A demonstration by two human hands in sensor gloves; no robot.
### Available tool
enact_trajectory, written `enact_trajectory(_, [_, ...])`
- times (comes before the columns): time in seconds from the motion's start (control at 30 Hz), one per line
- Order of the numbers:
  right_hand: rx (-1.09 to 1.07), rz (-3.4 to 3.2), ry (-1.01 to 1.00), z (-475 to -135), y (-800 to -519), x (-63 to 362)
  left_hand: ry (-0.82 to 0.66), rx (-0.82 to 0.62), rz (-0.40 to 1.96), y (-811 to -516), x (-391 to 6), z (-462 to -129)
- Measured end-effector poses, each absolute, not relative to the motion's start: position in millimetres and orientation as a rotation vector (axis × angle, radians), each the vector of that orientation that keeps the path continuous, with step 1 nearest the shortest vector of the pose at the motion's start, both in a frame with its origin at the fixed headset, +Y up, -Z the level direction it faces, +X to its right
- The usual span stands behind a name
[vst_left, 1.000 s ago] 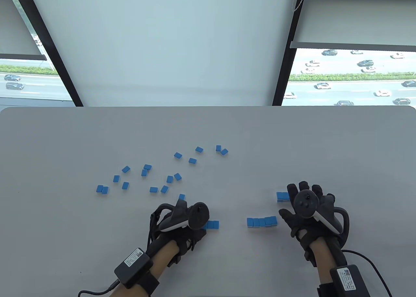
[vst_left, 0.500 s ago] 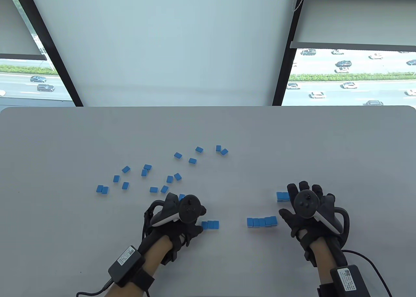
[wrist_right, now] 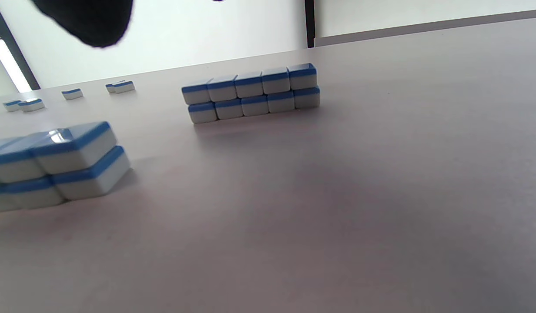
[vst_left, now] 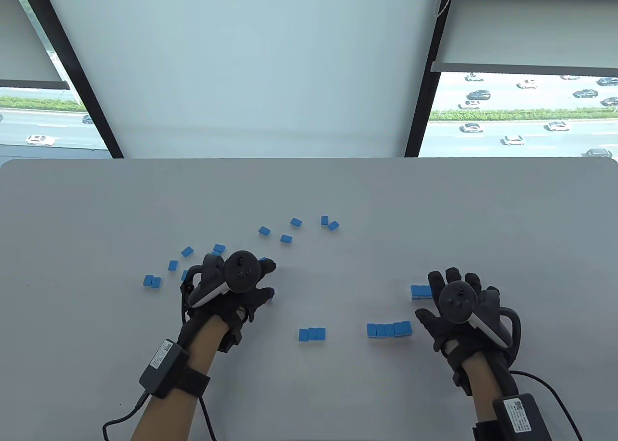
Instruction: Build mahjong tile wall
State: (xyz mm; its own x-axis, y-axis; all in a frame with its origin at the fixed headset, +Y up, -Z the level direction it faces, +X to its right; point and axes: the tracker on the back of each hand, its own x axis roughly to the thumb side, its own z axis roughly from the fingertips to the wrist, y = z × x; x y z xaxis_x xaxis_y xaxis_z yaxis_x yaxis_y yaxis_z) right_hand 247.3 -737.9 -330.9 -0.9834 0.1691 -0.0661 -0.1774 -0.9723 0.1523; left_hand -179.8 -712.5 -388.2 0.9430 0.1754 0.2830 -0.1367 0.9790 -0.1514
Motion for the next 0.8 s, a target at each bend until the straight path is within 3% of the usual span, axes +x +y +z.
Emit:
enact_trajectory(0.17, [-0.079, 2.958, 0.232, -330.9, -737.8, 247.8, -0.319, -0.178, 0.073, -735.5, -172.7, -391.4])
enact_trajectory(0.6, [-0.080, 2.961, 0.236, -330.5, -737.3, 247.8, -0.322, -0.152, -0.058, -746.0, -154.5, -392.5])
enact_trajectory(0.8, [-0.080, 2.962, 0.239, -330.3, -737.3, 247.4, -0.288, -0.203, -0.083, -744.6, -151.9, -392.7])
